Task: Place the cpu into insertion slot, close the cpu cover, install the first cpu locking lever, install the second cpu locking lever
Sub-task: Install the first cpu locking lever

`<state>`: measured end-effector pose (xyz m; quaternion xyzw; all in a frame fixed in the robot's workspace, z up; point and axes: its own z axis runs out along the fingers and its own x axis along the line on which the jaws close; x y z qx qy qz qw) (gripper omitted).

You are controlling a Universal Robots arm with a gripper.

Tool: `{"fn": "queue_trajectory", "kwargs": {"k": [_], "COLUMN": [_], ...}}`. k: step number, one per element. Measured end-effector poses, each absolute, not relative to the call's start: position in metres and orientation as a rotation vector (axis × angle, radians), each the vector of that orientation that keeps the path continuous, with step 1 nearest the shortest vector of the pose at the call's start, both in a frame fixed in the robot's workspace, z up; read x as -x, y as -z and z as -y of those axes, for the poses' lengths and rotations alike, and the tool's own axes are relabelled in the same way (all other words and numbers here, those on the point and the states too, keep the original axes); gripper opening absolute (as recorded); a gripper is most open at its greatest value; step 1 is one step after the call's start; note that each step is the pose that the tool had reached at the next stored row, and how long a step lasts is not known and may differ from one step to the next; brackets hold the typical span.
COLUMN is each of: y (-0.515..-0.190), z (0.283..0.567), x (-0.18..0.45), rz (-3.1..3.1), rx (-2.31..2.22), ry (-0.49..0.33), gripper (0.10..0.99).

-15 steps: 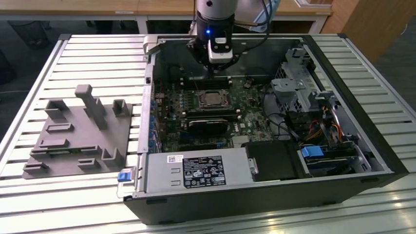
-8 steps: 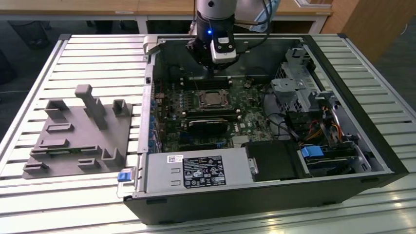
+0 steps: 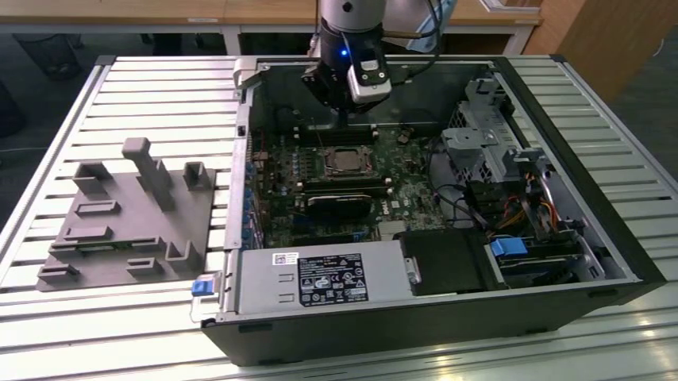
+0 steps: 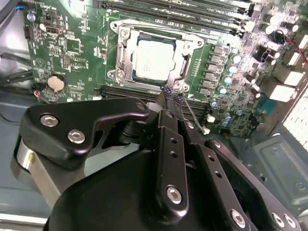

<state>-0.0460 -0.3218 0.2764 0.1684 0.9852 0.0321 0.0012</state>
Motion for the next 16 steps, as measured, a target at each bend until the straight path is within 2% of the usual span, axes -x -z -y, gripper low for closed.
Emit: {"fn": "queue_trajectory", "kwargs": {"k": [16], "y": [-0.2764], "z": [0.3221], "x": [0.0461], "rz": [-3.135], "rx": [-0.238], "ry": [-0.101], "gripper": [0.106]}}
